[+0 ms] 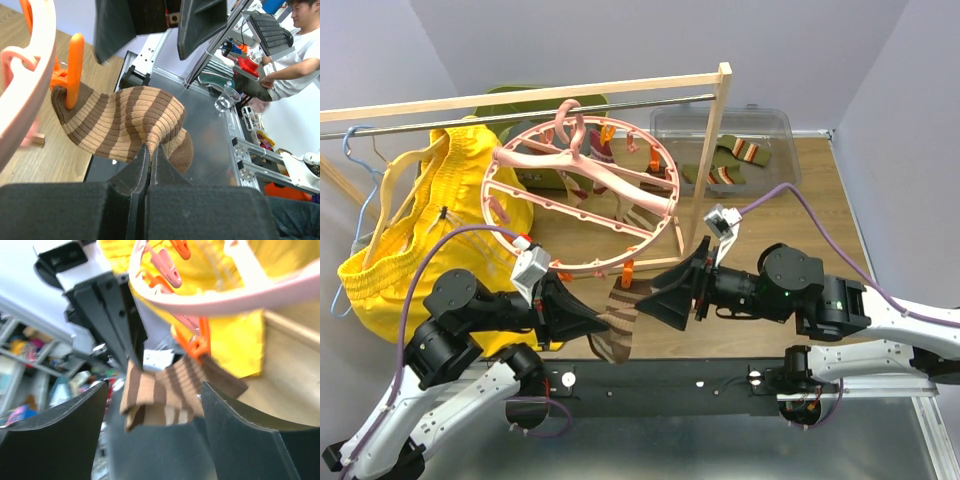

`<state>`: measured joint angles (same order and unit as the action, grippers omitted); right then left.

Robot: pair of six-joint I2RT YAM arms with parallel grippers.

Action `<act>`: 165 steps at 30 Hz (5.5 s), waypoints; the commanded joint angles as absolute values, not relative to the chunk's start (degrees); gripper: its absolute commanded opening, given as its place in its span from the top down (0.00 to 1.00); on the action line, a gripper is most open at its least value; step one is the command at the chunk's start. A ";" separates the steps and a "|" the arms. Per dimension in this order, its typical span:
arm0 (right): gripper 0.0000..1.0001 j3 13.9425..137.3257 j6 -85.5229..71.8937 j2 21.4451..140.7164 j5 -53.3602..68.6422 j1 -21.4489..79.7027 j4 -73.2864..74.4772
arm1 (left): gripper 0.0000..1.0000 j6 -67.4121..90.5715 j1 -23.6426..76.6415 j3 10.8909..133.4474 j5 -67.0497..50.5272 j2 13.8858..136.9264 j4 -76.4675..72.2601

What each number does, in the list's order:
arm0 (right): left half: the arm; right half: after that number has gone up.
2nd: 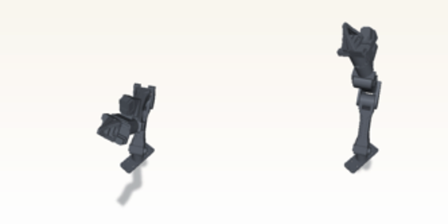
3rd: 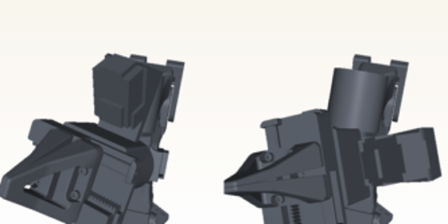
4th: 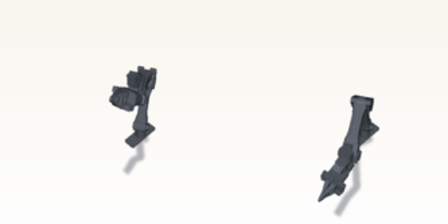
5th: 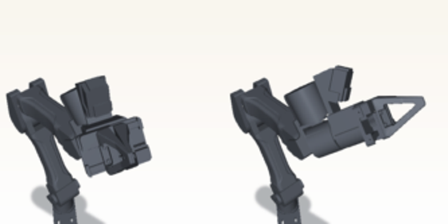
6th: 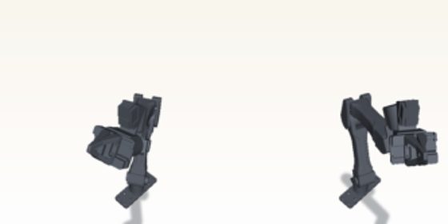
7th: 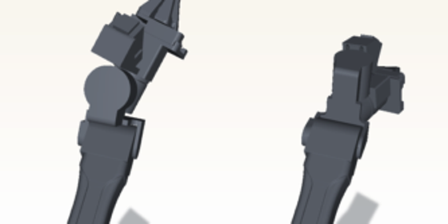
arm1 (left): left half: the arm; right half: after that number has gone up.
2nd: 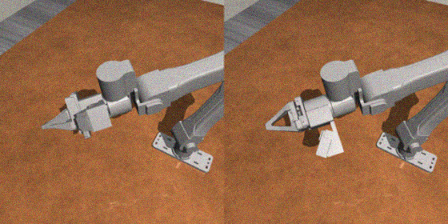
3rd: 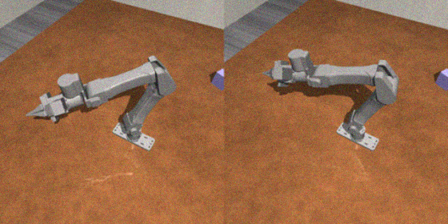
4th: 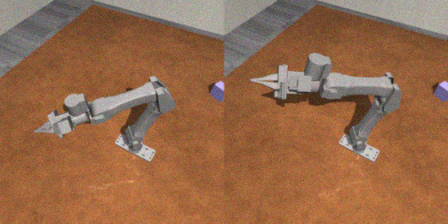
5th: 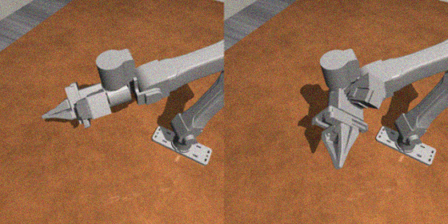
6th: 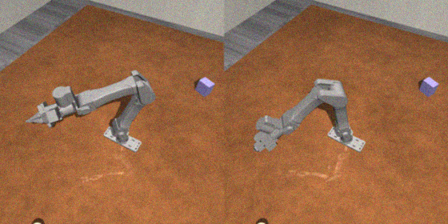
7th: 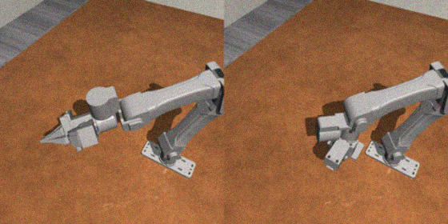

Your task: Remove the socks clipped to the hanger

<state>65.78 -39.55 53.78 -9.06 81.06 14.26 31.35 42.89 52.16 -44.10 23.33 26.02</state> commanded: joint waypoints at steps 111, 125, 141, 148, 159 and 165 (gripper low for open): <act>0.99 46.76 -56.71 51.69 -29.47 60.59 40.56 | 0.27 30.14 42.98 50.89 -44.91 26.28 25.40; 0.99 79.69 -27.52 76.33 -0.71 9.94 39.37 | 0.30 30.85 42.98 52.21 -42.98 23.65 27.15; 0.27 116.75 -24.52 111.10 11.25 3.52 48.52 | 0.33 29.45 42.98 57.74 -35.96 19.86 34.98; 0.12 88.74 -23.38 91.96 11.24 4.48 40.97 | 0.33 26.02 42.98 58.01 -34.63 20.66 35.69; 0.11 59.17 -35.48 64.43 11.25 26.87 33.58 | 0.41 26.63 42.98 56.69 -34.72 20.04 31.73; 0.11 56.69 -43.67 59.86 3.43 44.45 32.00 | 0.48 26.28 42.98 58.88 -33.31 20.30 30.68</act>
<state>58.24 -36.01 62.96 9.08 35.99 35.53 27.05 42.89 56.80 -35.31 20.45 33.21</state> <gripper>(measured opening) 0.891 0.548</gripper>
